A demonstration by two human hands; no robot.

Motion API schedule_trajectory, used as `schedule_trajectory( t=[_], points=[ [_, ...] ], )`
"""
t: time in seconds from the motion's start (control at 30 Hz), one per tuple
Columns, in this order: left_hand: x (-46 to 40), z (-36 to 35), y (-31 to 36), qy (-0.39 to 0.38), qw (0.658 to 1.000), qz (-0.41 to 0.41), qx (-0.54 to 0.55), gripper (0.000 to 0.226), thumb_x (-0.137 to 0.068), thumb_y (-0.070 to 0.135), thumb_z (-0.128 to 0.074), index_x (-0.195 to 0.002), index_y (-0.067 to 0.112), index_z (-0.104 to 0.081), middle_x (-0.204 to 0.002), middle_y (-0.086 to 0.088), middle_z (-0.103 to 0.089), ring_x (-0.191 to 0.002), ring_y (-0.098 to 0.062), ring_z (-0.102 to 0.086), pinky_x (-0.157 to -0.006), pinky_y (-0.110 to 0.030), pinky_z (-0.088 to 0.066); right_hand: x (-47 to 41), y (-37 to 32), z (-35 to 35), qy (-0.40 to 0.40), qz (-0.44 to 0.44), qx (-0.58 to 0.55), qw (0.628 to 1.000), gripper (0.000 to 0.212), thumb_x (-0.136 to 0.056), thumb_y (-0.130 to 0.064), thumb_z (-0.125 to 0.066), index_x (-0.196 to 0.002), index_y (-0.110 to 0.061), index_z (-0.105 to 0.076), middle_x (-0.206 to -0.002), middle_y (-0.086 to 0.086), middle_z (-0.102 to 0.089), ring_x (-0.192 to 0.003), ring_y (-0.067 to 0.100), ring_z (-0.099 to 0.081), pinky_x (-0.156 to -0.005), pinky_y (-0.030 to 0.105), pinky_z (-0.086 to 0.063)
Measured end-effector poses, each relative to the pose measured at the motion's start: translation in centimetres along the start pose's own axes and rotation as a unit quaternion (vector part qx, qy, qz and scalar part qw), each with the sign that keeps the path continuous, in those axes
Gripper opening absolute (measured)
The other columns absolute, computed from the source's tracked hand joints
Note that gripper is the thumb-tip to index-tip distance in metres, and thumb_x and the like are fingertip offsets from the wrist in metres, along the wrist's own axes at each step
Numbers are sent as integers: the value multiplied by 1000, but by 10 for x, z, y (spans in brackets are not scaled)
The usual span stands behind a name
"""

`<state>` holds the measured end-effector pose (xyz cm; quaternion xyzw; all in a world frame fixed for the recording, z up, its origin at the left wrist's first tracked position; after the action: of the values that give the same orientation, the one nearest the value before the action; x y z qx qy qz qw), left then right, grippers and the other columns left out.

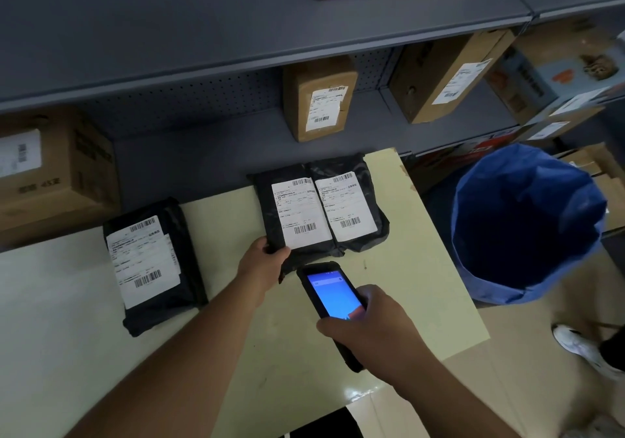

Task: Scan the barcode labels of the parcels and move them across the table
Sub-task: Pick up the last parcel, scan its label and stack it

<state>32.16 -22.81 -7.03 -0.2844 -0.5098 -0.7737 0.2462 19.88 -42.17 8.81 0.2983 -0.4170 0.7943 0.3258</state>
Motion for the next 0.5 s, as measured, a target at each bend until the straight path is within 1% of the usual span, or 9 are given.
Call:
schedule_trajectory(
  t=[0.1, 0.17, 0.23, 0.27, 0.33, 0.43, 0.5],
  points=[
    [2, 11, 0, -1, 1000, -15, -8, 48, -94, 32, -69, -140, 20, -59, -126, 6, -70, -109, -21, -67, -91, -32, -51, 3, -7, -9, -5, 9, 3, 1000, 41, -73, -37, -82, -103, -19, -59, -73, -5, -57, -54, 12, -51, -53, 26, -45],
    [6, 23, 1, 2, 1000, -17, -24, 56, -96, 31, -69, -147, 17, -52, -127, 3, -66, -113, -22, -64, -97, -33, -50, 6, -12, -18, -10, 14, 7, 1000, 42, -72, -38, -82, -102, -20, -59, -74, -5, -57, -54, 12, -51, -53, 27, -46],
    [8, 34, 0, 3, 999, -20, -39, 62, -95, 34, -70, -151, 19, -48, -140, -2, -64, -122, -24, -62, -103, -35, -50, 9, -18, -26, -17, 20, 13, 1000, 42, -72, -38, -81, -102, -20, -59, -73, -4, -58, -53, 13, -51, -53, 28, -45],
    [11, 43, -2, 5, 999, -23, -44, 63, -94, 34, -70, -152, 20, -48, -144, -3, -62, -125, -24, -62, -104, -34, -50, 11, -22, -32, -23, 26, 19, 999, 42, -72, -37, -81, -103, -19, -59, -71, -4, -57, -53, 14, -51, -53, 28, -45],
    [17, 56, -6, 8, 999, -28, -43, 63, -94, 32, -68, -152, 20, -47, -145, -4, -61, -125, -23, -60, -100, -30, -48, 15, -27, -42, -28, 33, 28, 999, 42, -72, -36, -81, -104, -19, -59, -71, -4, -58, -53, 14, -51, -53, 29, -45],
    [26, 79, -12, 20, 999, -31, -30, 62, -95, 29, -69, -152, 20, -47, -143, -4, -60, -115, -19, -58, -92, -27, -43, 21, -36, -58, -34, 46, 39, 998, 41, -73, -37, -82, -104, -19, -60, -74, -3, -59, -56, 14, -54, -54, 29, -47],
    [30, 96, -17, 32, 999, -32, -25, 61, -94, 29, -71, -151, 21, -49, -142, -4, -62, -110, -17, -58, -89, -28, -46, 27, -41, -70, -40, 53, 49, 997, 41, -74, -38, -82, -103, -18, -60, -77, -3, -59, -58, 14, -55, -54, 28, -47]
  ],
)
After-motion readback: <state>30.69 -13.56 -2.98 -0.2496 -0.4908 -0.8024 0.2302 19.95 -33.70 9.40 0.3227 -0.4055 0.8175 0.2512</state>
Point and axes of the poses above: each hand's wrist, its own x-axis away from the middle knuckle, its own z-axis out of the back of the hand, y = z × x, the point moved 7 cm from there along -x, towards the middle knuckle
